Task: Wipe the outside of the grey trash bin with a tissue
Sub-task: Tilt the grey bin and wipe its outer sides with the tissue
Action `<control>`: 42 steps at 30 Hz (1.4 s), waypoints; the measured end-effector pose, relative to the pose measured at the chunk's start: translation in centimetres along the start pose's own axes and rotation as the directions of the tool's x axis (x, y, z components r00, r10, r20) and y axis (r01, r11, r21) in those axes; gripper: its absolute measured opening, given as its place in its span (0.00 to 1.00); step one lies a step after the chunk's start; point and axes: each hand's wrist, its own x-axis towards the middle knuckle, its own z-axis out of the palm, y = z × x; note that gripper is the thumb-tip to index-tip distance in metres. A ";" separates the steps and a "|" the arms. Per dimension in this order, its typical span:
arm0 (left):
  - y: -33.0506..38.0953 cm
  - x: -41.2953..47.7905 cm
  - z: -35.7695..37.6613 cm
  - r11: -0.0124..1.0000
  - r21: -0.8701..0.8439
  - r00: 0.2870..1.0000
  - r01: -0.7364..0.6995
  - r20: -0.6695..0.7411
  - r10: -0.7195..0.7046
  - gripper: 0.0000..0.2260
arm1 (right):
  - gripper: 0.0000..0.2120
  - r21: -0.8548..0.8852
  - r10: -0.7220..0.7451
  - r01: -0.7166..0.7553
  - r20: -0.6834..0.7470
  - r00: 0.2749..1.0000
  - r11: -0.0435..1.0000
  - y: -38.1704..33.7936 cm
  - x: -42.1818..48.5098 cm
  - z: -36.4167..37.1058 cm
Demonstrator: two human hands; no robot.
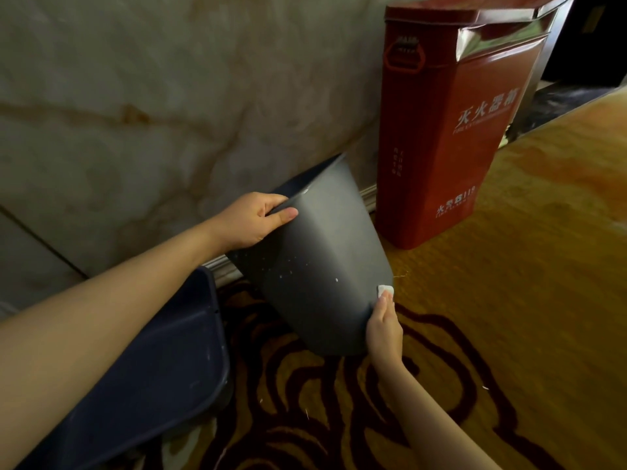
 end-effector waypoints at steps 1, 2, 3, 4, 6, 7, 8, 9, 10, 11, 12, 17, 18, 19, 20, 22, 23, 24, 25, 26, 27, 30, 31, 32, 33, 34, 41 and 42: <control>0.1 0.1 0.0 1.000 -0.004 1.000 0.002 -0.005 -0.002 0.07 | 0.26 -0.013 0.005 -0.005 0.004 1.000 1.000 0.1 -0.2 0.0; 0.3 0.1 0.1 1.000 -0.002 1.000 0.003 -0.013 -0.003 0.07 | 0.25 -0.025 -0.002 0.002 0.004 1.000 1.000 0.0 -0.5 0.0; 0.5 0.2 0.1 1.000 0.005 1.000 0.003 -0.024 -0.003 0.07 | 0.25 -0.032 -0.020 0.020 -0.002 1.000 0.999 -0.1 -0.8 0.1; 0.7 0.4 0.1 1.000 0.011 0.999 0.001 -0.035 0.000 0.07 | 0.24 -0.031 -0.048 0.048 -0.014 0.999 0.998 -0.3 -1.2 0.1; 1.1 0.7 0.3 1.000 0.002 0.998 0.011 -0.062 -0.011 0.08 | 0.23 -0.030 -0.130 0.129 -0.053 0.990 0.991 -1.2 -2.0 0.3; 1.3 0.9 0.5 1.000 -0.015 0.997 0.019 -0.079 -0.020 0.08 | 0.23 -0.035 -0.175 0.172 -0.073 0.982 0.984 -1.8 -2.4 0.4; 1.4 1.2 0.7 0.999 -0.035 0.995 0.025 -0.099 -0.028 0.08 | 0.23 -0.040 -0.218 0.215 -0.084 0.972 0.976 -2.6 -2.8 0.5; 1.6 1.3 1.0 0.998 -0.054 0.992 0.032 -0.121 -0.038 0.08 | 0.23 -0.039 -0.261 0.258 -0.084 0.962 0.965 -3.6 -3.1 0.6; 1.8 1.5 1.3 0.997 -0.072 0.988 0.042 -0.146 -0.052 0.08 | 0.23 -0.034 -0.303 0.301 -0.075 0.950 0.953 -4.5 -3.3 0.8; 2.0 1.6 1.7 0.994 -0.093 0.983 0.055 -0.172 -0.071 0.08 | 0.23 -0.030 -0.342 0.341 -0.062 0.938 0.940 -5.5 -3.5 1.0; 2.2 1.6 1.9 0.991 -0.112 0.976 0.075 -0.196 -0.096 0.08 | 0.24 -0.031 -0.379 0.378 -0.047 0.924 0.925 -6.4 -3.7 1.1; 3.7 2.4 2.7 0.975 -0.115 0.918 0.191 -0.331 -0.219 0.13 | 0.24 -0.084 -0.589 0.589 0.033 0.808 0.804 -9.9 -4.8 1.8; 4.1 2.7 2.7 0.968 -0.137 0.903 0.213 -0.350 -0.248 0.12 | 0.24 -0.094 -0.633 0.635 0.051 0.773 0.767 -10.4 -5.2 2.0; 4.5 3.0 2.7 0.958 -0.174 0.891 0.227 -0.360 -0.277 0.12 | 0.24 -0.101 -0.672 0.675 0.071 0.737 0.731 -11.0 -5.6 2.2; 4.8 3.4 2.6 0.946 -0.213 0.880 0.243 -0.361 -0.307 0.13 | 0.25 -0.104 -0.704 0.709 0.087 0.705 0.697 -11.5 -6.0 2.4; 5.5 4.0 2.2 0.920 -0.271 0.862 0.284 -0.347 -0.369 0.16 | 0.25 -0.100 -0.747 0.753 0.100 0.657 0.650 -12.2 -6.6 2.7; 5.8 4.2 2.0 0.905 -0.301 0.857 0.302 -0.330 -0.396 0.18 | 0.24 -0.095 -0.756 0.762 0.098 0.647 0.641 -12.5 -6.6 2.6; 6.0 4.4 1.8 0.884 -0.343 0.853 0.318 -0.303 -0.425 0.19 | 0.24 -0.097 -0.758 0.765 0.097 0.644 0.637 -12.8 -6.5 2.4; 6.1 4.5 1.5 0.855 -0.401 0.854 0.328 -0.261 -0.450 0.19 | 0.23 -0.109 -0.760 0.767 0.101 0.642 0.633 -13.0 -6.2 2.1; 6.3 4.5 1.3 0.816 -0.474 0.863 0.330 -0.200 -0.465 0.18 | 0.23 -0.127 -0.763 0.770 0.108 0.638 0.626 -13.1 -5.9 1.8; 6.4 4.4 1.0 0.768 -0.550 0.878 0.327 -0.125 -0.463 0.16 | 0.22 -0.143 -0.763 0.771 0.117 0.636 0.620 -13.3 -5.5 1.5; 5.9 3.7 0.3 0.716 -0.619 0.926 0.323 0.049 -0.375 0.13 | 0.22 -0.175 -0.737 0.748 0.136 0.662 0.640 -13.9 -4.1 1.3; 5.6 3.4 0.2 0.734 -0.601 0.933 0.317 0.061 -0.354 0.12 | 0.22 -0.185 -0.722 0.733 0.133 0.679 0.655 -13.9 -3.6 1.3; 5.4 3.1 0.1 0.753 -0.578 0.935 0.313 0.048 -0.351 0.11 | 0.23 -0.195 -0.705 0.714 0.126 0.698 0.672 -13.6 -3.1 1.2; 5.2 2.9 0.1 0.767 -0.562 0.931 0.310 0.017 -0.364 0.11 | 0.23 -0.203 -0.683 0.691 0.117 0.721 0.694 -13.1 -2.5 1.1; 5.0 2.8 0.1 0.774 -0.554 0.924 0.308 -0.019 -0.382 0.10 | 0.23 -0.212 -0.657 0.662 0.105 0.746 0.719 -12.5 -1.9 0.9; 4.6 3.6 0.0 0.770 -0.574 0.904 0.280 -0.114 -0.413 0.16 | 0.22 -0.277 -0.398 0.370 -0.050 0.916 0.887 -6.8 3.2 -2.5; 4.8 3.7 0.1 0.769 -0.577 0.906 0.274 -0.114 -0.408 0.15 | 0.22 -0.281 -0.369 0.338 -0.067 0.927 0.898 -6.4 3.7 -2.9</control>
